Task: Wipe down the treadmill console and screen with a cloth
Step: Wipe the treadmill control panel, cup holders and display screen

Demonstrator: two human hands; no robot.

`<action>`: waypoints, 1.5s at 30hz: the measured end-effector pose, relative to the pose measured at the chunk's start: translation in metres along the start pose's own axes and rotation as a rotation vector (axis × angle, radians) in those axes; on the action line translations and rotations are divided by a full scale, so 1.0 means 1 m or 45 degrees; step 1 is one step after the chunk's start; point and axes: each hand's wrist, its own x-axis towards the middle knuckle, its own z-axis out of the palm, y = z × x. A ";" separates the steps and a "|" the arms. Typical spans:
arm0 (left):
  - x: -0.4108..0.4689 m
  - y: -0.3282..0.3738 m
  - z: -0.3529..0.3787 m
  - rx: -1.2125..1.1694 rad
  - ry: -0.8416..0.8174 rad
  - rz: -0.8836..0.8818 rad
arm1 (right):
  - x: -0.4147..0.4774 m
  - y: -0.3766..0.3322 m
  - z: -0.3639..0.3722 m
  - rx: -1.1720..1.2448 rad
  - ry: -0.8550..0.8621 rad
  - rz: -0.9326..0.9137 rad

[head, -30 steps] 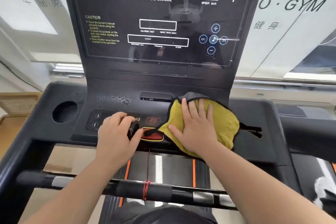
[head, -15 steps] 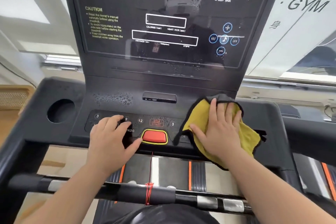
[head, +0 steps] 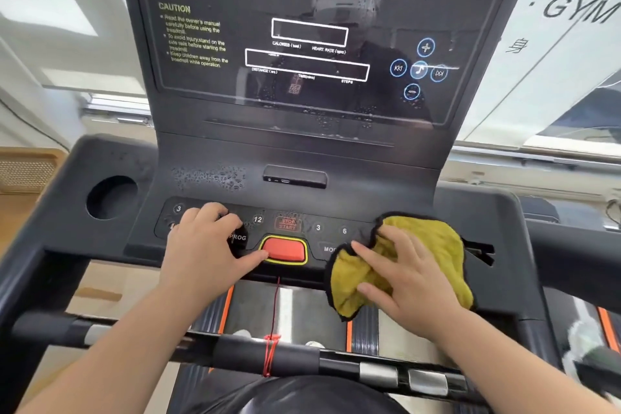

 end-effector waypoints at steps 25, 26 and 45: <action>-0.001 0.002 0.001 0.008 0.045 -0.036 | 0.075 -0.022 -0.008 -0.007 -0.112 0.776; -0.002 0.002 0.002 0.004 0.055 -0.037 | 0.086 -0.025 -0.006 -0.021 -0.099 0.759; -0.006 -0.003 0.012 -0.044 0.133 0.009 | 0.087 0.002 -0.010 -0.064 -0.085 0.848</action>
